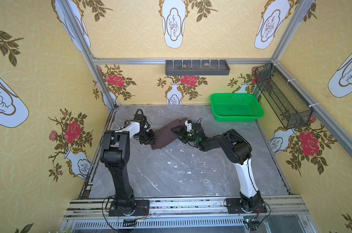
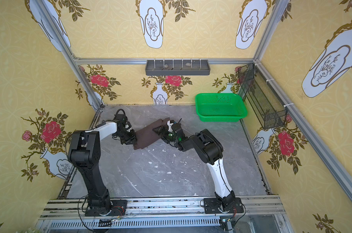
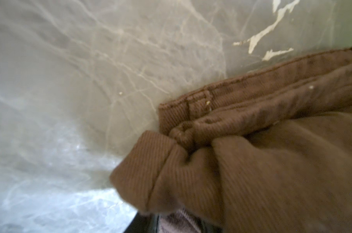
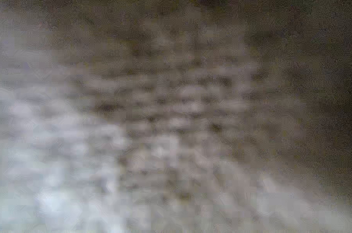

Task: Roll up the long pants
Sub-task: Pick up the long pant at the center of the board.

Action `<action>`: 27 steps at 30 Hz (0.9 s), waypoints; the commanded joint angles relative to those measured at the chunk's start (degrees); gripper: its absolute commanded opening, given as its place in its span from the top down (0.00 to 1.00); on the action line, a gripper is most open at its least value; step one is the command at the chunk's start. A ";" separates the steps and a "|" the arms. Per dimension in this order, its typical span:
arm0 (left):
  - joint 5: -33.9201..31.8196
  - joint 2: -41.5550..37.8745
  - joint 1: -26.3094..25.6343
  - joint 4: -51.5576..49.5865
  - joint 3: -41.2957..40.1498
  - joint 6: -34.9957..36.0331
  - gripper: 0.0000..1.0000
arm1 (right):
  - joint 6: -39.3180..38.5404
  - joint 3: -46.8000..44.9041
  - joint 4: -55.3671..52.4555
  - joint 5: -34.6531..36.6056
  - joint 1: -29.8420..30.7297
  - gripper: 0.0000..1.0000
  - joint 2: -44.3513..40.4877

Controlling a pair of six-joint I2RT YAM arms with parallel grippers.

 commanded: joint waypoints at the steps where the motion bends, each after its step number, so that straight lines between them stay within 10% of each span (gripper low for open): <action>1: -3.25 1.44 -0.25 -7.44 -1.44 2.30 0.67 | -0.11 2.37 0.68 1.63 -0.06 0.02 0.69; 18: -2.22 -0.54 -0.25 -6.82 -4.60 1.85 0.67 | 0.03 38.86 -20.24 -1.13 2.32 0.00 22.43; 27: -1.89 -1.33 -0.25 -6.74 -5.79 1.95 0.67 | -2.72 70.93 -48.68 -6.71 5.27 0.28 39.60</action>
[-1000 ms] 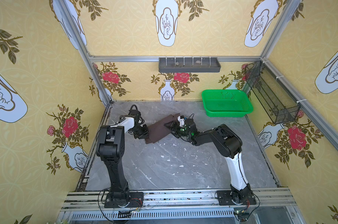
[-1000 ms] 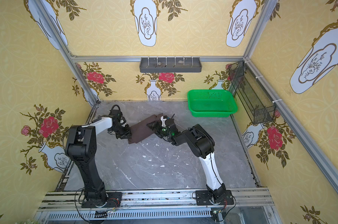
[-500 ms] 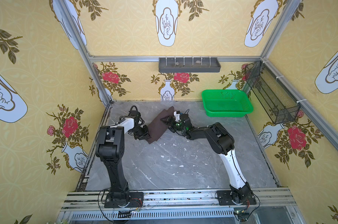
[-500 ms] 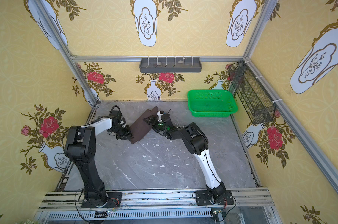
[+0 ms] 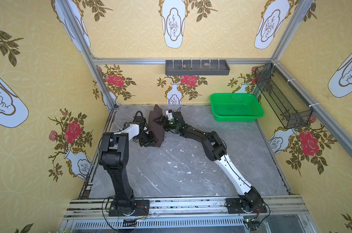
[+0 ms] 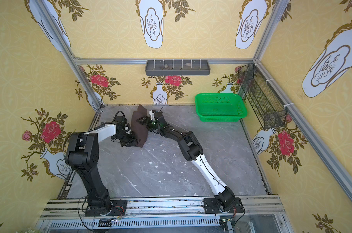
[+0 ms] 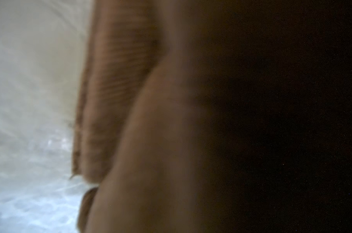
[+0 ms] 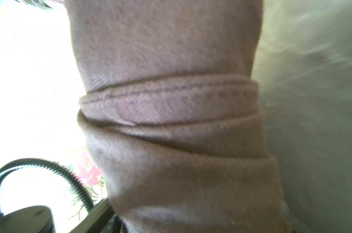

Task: Roll up the long pants
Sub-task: Pick up the long pant at the center of the board.

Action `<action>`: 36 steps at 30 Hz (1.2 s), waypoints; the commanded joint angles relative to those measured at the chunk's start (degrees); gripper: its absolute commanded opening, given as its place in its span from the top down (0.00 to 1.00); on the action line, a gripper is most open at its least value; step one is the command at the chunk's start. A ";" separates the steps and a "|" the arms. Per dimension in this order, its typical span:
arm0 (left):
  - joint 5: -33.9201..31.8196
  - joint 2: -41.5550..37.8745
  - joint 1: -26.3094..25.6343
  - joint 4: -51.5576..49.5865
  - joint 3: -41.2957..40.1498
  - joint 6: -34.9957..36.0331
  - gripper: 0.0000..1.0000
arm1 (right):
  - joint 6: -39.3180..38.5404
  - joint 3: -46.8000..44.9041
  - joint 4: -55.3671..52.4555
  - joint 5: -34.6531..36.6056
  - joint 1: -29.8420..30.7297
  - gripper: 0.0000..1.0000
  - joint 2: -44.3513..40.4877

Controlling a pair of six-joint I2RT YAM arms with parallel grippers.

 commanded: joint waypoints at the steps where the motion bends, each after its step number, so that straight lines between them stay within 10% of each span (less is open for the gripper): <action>1: -3.92 1.52 -0.25 -8.15 -1.37 2.35 0.67 | -1.10 6.77 -22.17 -2.39 1.07 0.39 4.84; 7: -3.34 2.13 -0.17 -8.35 -0.23 0.52 0.68 | -3.10 1.00 -31.90 -3.19 0.48 1.00 2.30; 20: -14.63 -11.65 3.02 -11.15 9.02 -7.18 0.66 | -32.54 6.77 -68.75 8.93 -6.57 1.00 -14.96; 36: -10.82 -8.94 4.04 -9.96 8.61 -5.15 0.67 | -19.52 -14.79 -34.11 -2.31 -29.39 1.00 -37.50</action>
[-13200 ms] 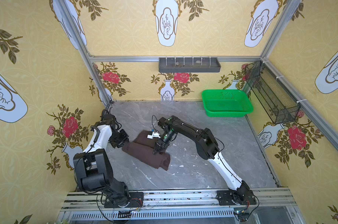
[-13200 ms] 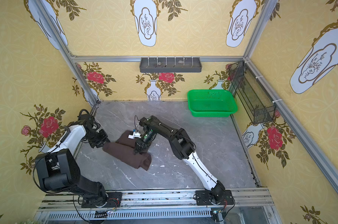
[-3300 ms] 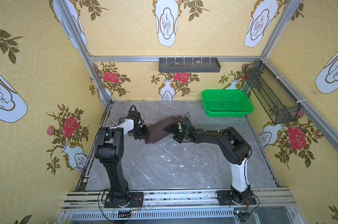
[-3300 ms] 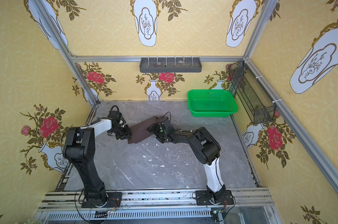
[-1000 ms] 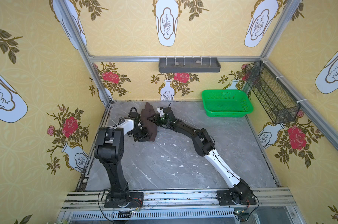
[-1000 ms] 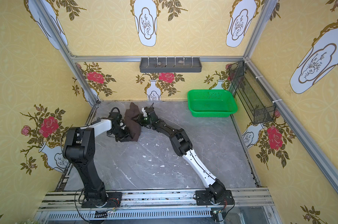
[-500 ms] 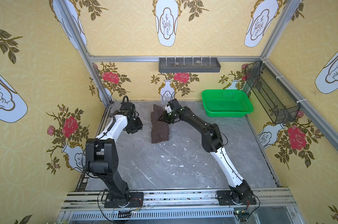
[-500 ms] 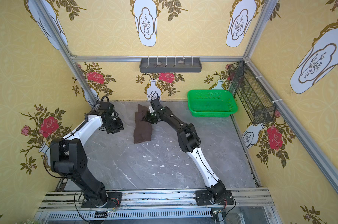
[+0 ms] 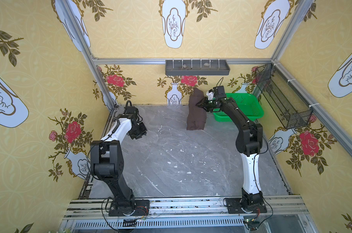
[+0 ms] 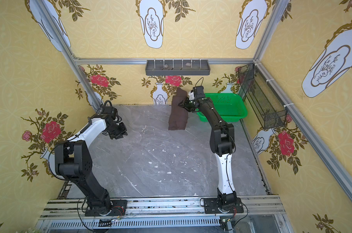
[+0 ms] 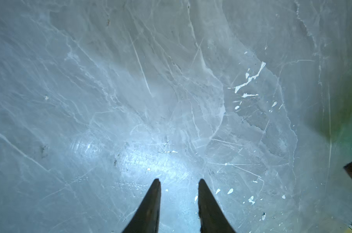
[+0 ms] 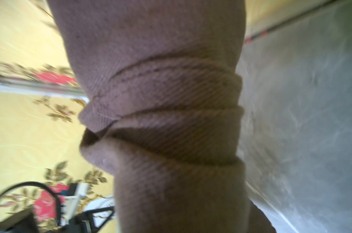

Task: Roll up the long pants
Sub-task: Pick up the long pant at the center of the board, then place the long pant in the bin.

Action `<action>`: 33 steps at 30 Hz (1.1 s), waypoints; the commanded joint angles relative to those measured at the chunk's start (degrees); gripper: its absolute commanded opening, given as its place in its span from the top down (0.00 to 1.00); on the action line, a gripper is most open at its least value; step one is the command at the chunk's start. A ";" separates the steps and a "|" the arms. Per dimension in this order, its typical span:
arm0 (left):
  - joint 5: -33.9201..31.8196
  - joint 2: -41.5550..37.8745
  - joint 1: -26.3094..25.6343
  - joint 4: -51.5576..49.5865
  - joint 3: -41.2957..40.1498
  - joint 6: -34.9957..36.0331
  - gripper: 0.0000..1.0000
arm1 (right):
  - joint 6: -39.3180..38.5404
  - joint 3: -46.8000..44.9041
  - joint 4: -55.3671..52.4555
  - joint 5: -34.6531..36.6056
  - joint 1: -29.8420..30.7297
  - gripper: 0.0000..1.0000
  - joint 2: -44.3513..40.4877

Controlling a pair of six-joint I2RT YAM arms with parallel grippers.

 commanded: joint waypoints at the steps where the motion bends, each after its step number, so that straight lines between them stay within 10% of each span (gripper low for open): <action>1: 0.81 0.14 0.00 0.07 -0.79 0.78 0.67 | 10.07 -6.64 16.74 -2.46 -3.63 1.00 -4.78; 10: 1.27 -1.18 -0.03 -0.02 -3.77 2.19 0.67 | 29.89 -34.65 50.13 7.09 -13.71 1.00 -13.35; 19: 1.35 -1.63 0.00 0.28 -5.05 2.07 0.67 | 41.05 -34.46 69.12 5.08 -20.59 1.00 -4.60; 33: 1.27 -0.47 -0.06 0.08 -4.01 0.97 0.67 | 40.20 -32.02 51.34 9.40 -24.28 1.00 -3.05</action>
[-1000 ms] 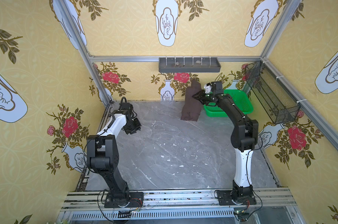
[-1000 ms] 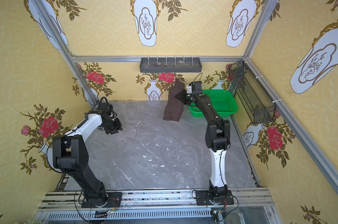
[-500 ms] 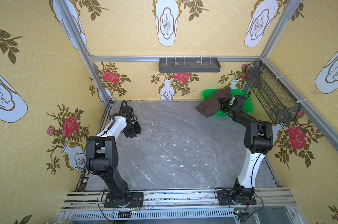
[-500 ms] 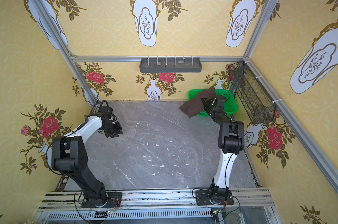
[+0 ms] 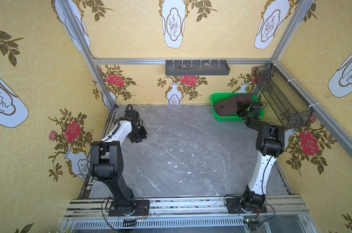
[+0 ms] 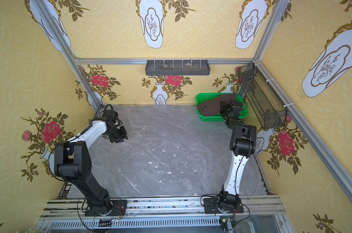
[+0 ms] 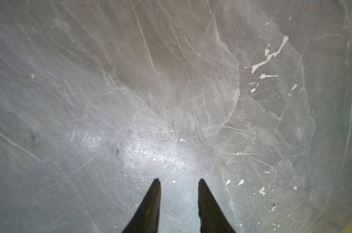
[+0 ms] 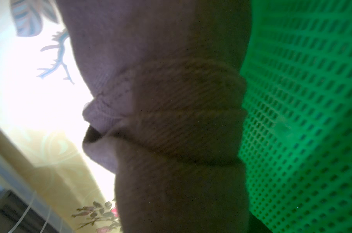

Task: Roll up the long pants
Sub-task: Place the long pant in the bin.

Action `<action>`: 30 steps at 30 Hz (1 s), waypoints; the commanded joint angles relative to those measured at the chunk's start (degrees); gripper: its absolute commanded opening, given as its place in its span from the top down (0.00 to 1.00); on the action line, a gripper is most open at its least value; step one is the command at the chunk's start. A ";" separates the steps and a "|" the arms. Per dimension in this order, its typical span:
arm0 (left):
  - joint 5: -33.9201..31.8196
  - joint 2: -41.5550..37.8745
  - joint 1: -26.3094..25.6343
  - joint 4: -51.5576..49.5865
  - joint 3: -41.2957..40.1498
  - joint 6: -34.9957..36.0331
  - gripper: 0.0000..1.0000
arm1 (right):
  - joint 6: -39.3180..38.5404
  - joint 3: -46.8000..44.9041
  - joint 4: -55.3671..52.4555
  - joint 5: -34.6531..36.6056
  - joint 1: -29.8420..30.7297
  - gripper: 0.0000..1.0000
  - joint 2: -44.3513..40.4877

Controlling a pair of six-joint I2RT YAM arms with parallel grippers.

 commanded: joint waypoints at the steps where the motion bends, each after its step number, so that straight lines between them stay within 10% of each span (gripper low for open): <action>1: 0.42 0.67 -0.04 0.01 0.10 -0.48 0.67 | -3.47 1.46 -6.29 1.06 0.16 1.00 -2.30; 12: 0.86 2.68 -0.03 -0.07 1.14 -0.39 0.67 | -7.04 11.04 -47.39 13.55 1.08 0.46 -5.92; 20: 1.12 3.47 -0.03 0.30 1.51 -0.21 0.67 | -7.39 10.83 -53.93 13.59 1.13 0.25 -6.62; 23: 0.76 3.11 -0.04 0.51 1.97 -0.46 0.67 | -10.57 8.68 -54.03 13.58 1.15 0.02 -9.19; 30: 0.19 0.39 -0.05 2.15 5.70 -0.37 0.65 | -27.26 7.94 -56.34 14.92 1.15 0.02 -15.32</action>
